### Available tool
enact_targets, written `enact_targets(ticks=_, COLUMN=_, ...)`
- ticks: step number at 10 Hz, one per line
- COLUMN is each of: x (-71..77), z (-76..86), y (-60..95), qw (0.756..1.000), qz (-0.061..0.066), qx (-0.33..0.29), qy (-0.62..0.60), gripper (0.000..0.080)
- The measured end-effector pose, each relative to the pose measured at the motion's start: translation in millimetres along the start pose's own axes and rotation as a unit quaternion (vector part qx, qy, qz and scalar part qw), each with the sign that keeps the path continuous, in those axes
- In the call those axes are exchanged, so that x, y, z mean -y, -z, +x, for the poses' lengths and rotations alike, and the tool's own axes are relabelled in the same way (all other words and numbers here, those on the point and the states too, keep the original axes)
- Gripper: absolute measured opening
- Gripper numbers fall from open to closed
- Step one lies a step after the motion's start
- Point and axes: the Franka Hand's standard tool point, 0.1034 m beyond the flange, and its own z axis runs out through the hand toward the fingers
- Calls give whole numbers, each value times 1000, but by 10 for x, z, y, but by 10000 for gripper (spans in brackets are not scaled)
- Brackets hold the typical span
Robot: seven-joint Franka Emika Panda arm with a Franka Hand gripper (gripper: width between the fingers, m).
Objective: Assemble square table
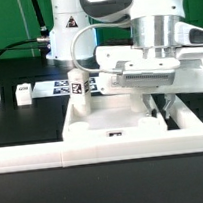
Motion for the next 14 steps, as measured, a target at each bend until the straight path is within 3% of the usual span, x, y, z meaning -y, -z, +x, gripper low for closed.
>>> enact_targets(ticks=3, x=-125, z=41, y=16, qw=1000, qz=-1, qx=-3, qy=-3, gripper=63)
enact_targets(ticks=5, x=-113, z=29, y=20, qw=1000, qz=16, qx=-7, qy=-11, gripper=63)
enact_targets(ticks=6, x=-60, z=-9, y=63, qw=999, qz=39, qx=-10, qy=-12, gripper=63)
enact_targets(ticks=8, x=-56, z=-100, y=242, qw=997, qz=65, qx=-4, qy=-40, gripper=376)
enact_targets(ticks=9, x=-100, z=-190, y=382, qw=997, qz=62, qx=9, qy=-50, gripper=376)
enact_targets(ticks=10, x=-66, z=-273, y=526, qw=996, qz=57, qx=21, qy=-63, gripper=556)
enact_targets(ticks=11, x=35, z=-302, y=616, qw=996, qz=48, qx=29, qy=-74, gripper=620)
enact_targets(ticks=13, x=315, z=-310, y=744, qw=994, qz=5, qx=48, qy=-98, gripper=644)
enact_targets(ticks=14, x=498, z=-297, y=782, qw=993, qz=-1, qx=52, qy=-105, gripper=644)
